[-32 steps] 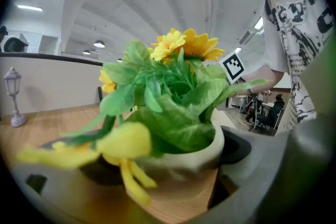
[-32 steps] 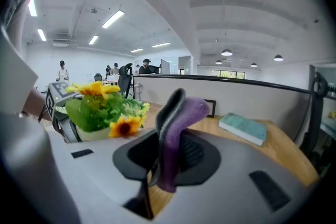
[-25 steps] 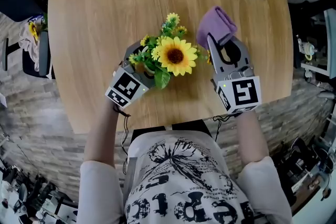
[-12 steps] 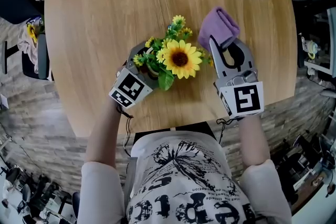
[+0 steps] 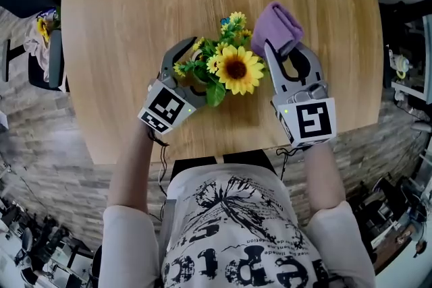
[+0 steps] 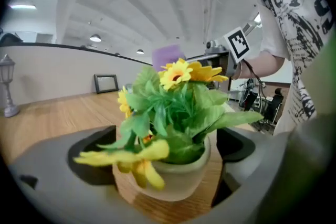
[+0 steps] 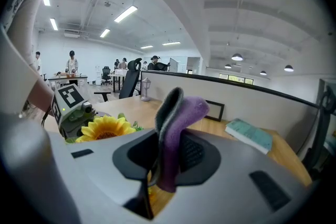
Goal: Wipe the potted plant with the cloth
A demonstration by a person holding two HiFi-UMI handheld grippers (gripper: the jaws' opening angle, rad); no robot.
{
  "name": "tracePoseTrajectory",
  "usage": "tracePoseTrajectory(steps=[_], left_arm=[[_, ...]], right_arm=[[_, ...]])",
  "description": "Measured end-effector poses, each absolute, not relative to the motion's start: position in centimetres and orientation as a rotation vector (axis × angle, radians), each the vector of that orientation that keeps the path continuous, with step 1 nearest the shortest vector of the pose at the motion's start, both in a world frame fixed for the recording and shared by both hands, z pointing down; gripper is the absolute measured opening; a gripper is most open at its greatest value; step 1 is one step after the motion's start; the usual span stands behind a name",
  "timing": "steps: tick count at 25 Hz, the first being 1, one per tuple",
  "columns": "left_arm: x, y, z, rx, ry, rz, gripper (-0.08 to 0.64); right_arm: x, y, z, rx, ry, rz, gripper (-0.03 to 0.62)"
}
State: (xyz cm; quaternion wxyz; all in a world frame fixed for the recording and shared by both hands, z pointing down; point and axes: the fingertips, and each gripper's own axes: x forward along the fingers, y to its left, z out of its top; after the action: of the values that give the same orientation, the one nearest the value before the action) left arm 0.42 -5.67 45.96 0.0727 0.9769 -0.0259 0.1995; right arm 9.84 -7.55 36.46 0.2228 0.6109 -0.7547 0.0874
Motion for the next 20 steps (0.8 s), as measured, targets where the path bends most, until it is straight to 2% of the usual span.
tracePoseTrajectory(steps=[4,7,11,20], left_arm=[[-1.0,-5.9,42.9,2.963,-0.199,0.513,0.584],[-2.2,-6.8,39.2,3.000,-0.344,0.372,0.443],[-3.4,-7.8,34.6,2.995,-0.525,0.218,0.356],[-5.1,-7.9,27.0,2.969,-0.818,0.145,0.015]], right_arm=[[9.5,-7.0,35.1,1.689,-2.101,0.214,0.080],[9.5,-6.3,34.1,1.700,-2.111,0.204,0.080],[9.1,-5.3,32.9,1.694,-2.134,0.195,0.080],[8.0,-4.1,29.5,1.612,-2.248,0.154,0.077]])
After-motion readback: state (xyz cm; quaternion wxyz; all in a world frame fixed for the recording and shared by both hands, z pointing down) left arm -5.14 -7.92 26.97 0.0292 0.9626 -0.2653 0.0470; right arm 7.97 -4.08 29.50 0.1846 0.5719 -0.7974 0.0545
